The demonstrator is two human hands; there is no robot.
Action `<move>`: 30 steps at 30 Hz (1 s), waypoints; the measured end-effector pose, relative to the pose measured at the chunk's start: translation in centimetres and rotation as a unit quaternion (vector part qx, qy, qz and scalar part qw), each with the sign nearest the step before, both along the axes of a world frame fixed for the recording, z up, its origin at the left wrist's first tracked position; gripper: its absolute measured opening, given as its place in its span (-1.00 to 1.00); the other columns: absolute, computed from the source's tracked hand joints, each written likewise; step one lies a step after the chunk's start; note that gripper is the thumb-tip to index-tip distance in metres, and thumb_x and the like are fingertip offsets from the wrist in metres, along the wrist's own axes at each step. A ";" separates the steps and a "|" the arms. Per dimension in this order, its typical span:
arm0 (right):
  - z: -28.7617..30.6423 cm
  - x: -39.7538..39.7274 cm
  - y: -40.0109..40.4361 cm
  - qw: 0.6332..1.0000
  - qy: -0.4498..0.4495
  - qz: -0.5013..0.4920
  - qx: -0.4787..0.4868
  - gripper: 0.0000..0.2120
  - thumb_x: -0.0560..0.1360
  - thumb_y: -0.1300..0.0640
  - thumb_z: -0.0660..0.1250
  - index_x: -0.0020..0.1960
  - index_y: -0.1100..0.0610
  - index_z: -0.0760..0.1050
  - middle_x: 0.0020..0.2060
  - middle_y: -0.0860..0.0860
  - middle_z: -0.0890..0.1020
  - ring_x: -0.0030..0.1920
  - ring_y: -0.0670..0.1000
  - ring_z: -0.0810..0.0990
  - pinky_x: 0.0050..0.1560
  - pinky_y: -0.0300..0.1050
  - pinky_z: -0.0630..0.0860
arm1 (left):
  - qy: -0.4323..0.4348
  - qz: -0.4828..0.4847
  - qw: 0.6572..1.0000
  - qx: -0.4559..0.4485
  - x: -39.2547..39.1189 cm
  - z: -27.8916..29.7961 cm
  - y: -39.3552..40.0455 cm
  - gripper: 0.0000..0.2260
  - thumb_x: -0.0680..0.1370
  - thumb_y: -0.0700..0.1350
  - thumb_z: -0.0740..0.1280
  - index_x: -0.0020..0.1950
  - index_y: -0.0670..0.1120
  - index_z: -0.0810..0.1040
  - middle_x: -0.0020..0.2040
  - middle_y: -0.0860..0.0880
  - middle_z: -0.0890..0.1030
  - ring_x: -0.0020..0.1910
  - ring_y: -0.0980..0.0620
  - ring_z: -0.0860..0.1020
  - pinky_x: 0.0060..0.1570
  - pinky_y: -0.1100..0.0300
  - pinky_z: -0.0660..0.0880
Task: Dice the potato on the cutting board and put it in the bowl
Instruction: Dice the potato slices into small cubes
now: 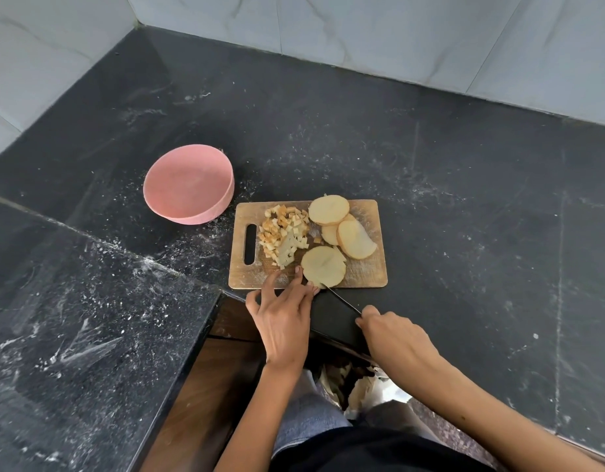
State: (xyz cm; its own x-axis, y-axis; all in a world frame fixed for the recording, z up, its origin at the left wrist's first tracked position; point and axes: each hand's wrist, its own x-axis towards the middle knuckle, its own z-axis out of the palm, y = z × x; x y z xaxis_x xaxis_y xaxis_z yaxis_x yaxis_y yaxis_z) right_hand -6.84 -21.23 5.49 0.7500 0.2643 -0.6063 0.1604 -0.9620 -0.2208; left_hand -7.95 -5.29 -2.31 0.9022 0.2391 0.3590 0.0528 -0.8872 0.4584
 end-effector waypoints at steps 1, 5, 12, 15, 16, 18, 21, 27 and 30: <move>0.0 -0.1 0.0 1.000 -0.001 0.000 -0.001 -0.83 0.68 0.05 -0.05 0.05 0.13 0.23 -0.01 0.11 0.56 0.00 0.18 0.58 -0.18 -0.04 0.34 | -0.001 -0.001 1.000 -0.002 0.0 0.0 0.0 -0.79 0.52 0.02 0.30 -0.21 -0.03 0.66 0.00 0.08 0.70 0.15 -0.10 0.58 0.08 0.08 0.17; -0.2 -0.5 0.1 1.000 -0.008 0.006 -0.014 -0.86 0.67 0.10 0.01 0.12 0.15 0.27 0.00 0.10 0.57 -0.01 0.16 0.60 -0.19 -0.04 0.34 | -0.006 -0.003 1.000 0.007 0.0 0.2 -0.1 -0.78 0.52 0.01 0.29 -0.20 -0.04 0.66 0.00 0.08 0.70 0.13 -0.11 0.59 0.07 0.05 0.20; 0.0 -0.6 -0.3 1.000 -0.005 0.000 0.000 -0.81 0.68 0.03 -0.06 0.02 0.12 0.22 -0.14 0.08 0.50 -0.09 0.15 0.57 -0.18 -0.04 0.35 | -0.015 0.001 1.000 0.019 0.0 0.0 -0.1 -0.79 0.52 0.00 0.29 -0.21 -0.04 0.65 0.02 0.06 0.70 0.13 -0.12 0.59 0.08 0.03 0.21; -0.1 -0.8 -0.8 1.000 0.003 0.001 0.004 -0.79 0.68 0.01 -0.09 -0.03 0.11 0.18 -0.23 0.01 0.44 -0.01 0.17 0.58 -0.18 -0.05 0.33 | -0.021 0.000 1.000 0.019 -0.1 0.0 -0.1 -0.78 0.52 0.01 0.29 -0.21 -0.04 0.66 0.02 0.06 0.70 0.14 -0.11 0.59 0.07 0.02 0.22; -0.1 -0.9 -1.3 1.000 0.005 0.001 0.003 -0.77 0.68 0.00 -0.09 -0.05 0.10 0.19 -0.29 -0.03 0.37 -0.02 0.16 0.58 -0.19 -0.06 0.33 | -0.024 -0.001 1.000 0.019 -0.1 -0.1 -0.1 -0.79 0.52 0.01 0.30 -0.21 -0.04 0.66 0.02 0.06 0.70 0.15 -0.11 0.59 0.08 0.01 0.23; 0.3 -1.1 -2.1 1.000 0.000 -0.001 0.008 -0.72 0.67 -0.03 -0.08 -0.12 0.09 0.20 -0.35 -0.05 0.31 -0.18 0.13 0.54 -0.26 -0.08 0.31 | -0.031 -0.003 0.999 0.012 -0.1 -0.3 -0.1 -0.83 0.51 -0.01 0.36 -0.21 -0.04 0.65 0.02 0.05 0.70 0.18 -0.10 0.58 0.10 -0.02 0.24; 1.0 -1.1 -2.3 0.998 -0.018 -0.018 0.050 -0.65 0.66 -0.07 -0.08 -0.25 0.03 0.15 -0.37 -0.04 0.34 -0.40 -0.01 0.34 -0.38 -0.09 0.25 | -0.028 0.000 1.000 0.011 -0.1 -0.8 0.0 -0.90 0.47 -0.03 0.43 -0.20 -0.02 0.67 0.13 0.02 0.66 0.25 -0.08 0.53 0.11 0.00 0.25; -0.1 0.6 0.2 0.993 -0.045 -0.019 0.105 -0.68 0.65 -0.09 -0.07 -0.13 0.08 0.27 -0.34 -0.04 0.38 -0.30 0.07 0.40 -0.23 -0.06 0.33 | -0.005 0.044 0.999 -0.032 -0.3 -0.9 -0.1 -0.87 0.45 0.08 0.40 -0.18 0.08 0.70 0.43 -0.09 0.43 0.43 -0.13 0.31 0.20 -0.05 0.18; -0.4 1.4 1.3 0.992 -0.052 -0.006 0.112 -0.69 0.65 -0.08 -0.06 -0.13 0.06 0.27 -0.30 -0.04 0.43 -0.24 0.08 0.50 -0.20 -0.03 0.41 | 0.002 0.071 0.994 -0.089 -0.5 -0.9 -0.4 -0.91 0.43 0.08 0.44 -0.18 0.10 0.70 0.50 -0.09 0.32 0.49 -0.14 0.22 0.25 -0.13 0.16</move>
